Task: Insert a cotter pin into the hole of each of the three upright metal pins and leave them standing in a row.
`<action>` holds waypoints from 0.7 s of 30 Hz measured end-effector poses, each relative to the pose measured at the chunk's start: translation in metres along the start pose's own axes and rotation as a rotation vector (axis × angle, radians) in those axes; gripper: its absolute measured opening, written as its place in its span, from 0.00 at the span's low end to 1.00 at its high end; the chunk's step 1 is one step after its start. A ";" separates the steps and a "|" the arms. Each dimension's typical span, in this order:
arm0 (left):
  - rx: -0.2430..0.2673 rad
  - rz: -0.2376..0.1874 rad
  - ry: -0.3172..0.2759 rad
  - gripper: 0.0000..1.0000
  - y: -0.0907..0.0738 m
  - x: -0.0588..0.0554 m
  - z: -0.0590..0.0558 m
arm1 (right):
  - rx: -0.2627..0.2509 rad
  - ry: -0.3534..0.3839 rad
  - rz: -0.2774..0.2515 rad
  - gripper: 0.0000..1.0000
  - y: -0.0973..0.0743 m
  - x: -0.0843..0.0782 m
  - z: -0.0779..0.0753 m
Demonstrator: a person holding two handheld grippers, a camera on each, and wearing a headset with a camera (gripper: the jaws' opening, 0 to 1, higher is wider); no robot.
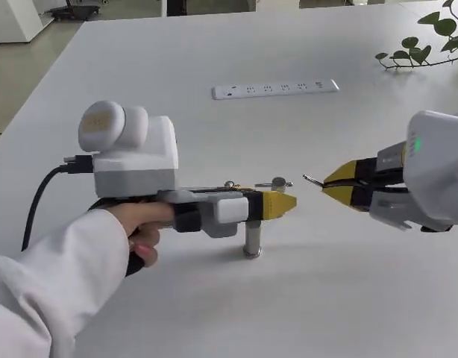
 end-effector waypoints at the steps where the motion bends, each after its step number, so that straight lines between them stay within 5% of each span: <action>1: -0.008 0.008 -0.015 0.28 0.002 -0.001 -0.001 | 0.002 0.001 -0.003 0.00 0.000 0.002 0.002; 12: -0.037 -0.006 -0.184 0.18 0.014 0.001 -0.006 | -0.018 -0.039 0.001 0.00 -0.002 0.006 0.011; 21: -0.021 0.017 -0.185 0.11 0.020 -0.006 -0.007 | -0.010 -0.058 -0.006 0.00 -0.002 0.012 0.019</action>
Point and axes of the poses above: the centre of the closed fingertips' face, and the gripper's own axes: y roughly forward along the fingers, z roughly to its left, x roughly out of its top, the point moved 6 cm from there along -y, roughly backward along the fingers, and after that the axes turned 7 degrees about -y, right-handed, at the moved point
